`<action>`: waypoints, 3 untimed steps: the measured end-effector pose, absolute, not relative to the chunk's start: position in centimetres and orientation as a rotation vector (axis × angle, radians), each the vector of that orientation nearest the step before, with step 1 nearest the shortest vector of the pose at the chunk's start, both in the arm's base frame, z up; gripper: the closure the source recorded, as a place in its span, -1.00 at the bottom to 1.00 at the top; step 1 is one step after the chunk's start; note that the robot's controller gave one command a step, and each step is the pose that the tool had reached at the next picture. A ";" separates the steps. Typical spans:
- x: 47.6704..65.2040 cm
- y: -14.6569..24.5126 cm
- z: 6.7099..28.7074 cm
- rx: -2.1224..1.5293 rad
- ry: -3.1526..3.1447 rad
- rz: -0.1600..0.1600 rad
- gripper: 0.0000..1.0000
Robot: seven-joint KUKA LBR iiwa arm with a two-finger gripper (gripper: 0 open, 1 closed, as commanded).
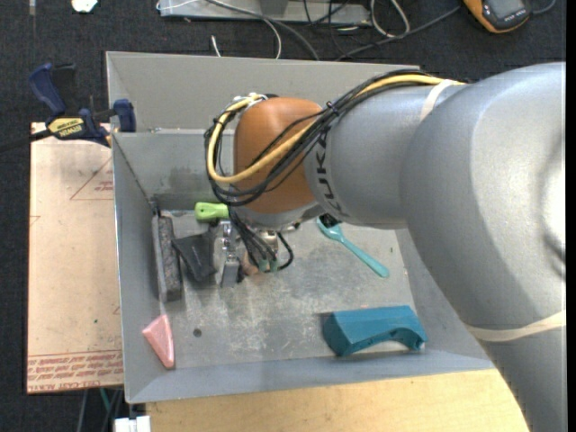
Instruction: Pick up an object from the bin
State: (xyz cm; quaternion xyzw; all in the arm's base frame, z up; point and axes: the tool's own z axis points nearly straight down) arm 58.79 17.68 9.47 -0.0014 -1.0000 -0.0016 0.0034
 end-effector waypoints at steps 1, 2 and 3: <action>59.1 17.8 12.7 -0.005 -3.145 -0.011 1.00; 59.1 17.8 13.9 -0.006 -3.144 -0.011 1.00; 59.1 17.8 15.1 -0.007 -3.144 -0.012 1.00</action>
Offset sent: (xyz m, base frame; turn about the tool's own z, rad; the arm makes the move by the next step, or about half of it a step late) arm 0.0034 0.0010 0.0290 0.0004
